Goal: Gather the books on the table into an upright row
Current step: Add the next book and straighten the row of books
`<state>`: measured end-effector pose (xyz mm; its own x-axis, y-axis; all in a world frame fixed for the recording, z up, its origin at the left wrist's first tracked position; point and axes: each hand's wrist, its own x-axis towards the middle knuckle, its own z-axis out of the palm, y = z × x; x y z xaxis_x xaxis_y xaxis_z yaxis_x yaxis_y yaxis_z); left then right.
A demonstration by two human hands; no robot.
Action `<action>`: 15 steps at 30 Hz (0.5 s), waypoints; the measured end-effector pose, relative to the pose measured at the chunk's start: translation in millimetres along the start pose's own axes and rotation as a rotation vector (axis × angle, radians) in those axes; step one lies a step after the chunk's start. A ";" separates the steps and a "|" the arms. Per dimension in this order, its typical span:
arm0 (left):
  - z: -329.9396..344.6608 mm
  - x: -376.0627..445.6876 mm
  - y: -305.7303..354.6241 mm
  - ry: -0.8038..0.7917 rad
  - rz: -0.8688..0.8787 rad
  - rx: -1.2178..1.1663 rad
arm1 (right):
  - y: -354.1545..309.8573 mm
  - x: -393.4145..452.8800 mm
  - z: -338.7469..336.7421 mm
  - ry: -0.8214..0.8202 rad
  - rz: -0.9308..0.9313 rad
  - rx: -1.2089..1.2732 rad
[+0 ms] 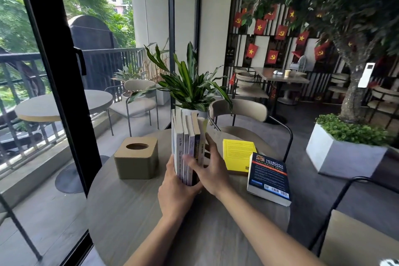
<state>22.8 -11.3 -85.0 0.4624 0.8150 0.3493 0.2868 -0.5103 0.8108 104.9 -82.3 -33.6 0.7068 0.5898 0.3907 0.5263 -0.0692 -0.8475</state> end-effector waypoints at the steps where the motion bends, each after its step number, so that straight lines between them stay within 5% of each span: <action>1: 1.0 0.2 -1.0 0.009 0.000 -0.003 | -0.1 -1.8 -5.9 -0.001 0.019 0.014; 10: 6.0 0.9 -6.9 0.029 -0.003 -0.007 | 56.6 6.6 -99.5 0.499 0.307 -0.488; 15: 6.5 0.1 -6.7 0.032 0.009 0.000 | 99.9 1.3 -133.0 0.359 0.707 -0.592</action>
<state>26.4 -9.6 -93.4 0.4381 0.8188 0.3709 0.2829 -0.5173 0.8077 221.2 -195.4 -70.0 0.9993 -0.0145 0.0331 0.0105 -0.7605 -0.6493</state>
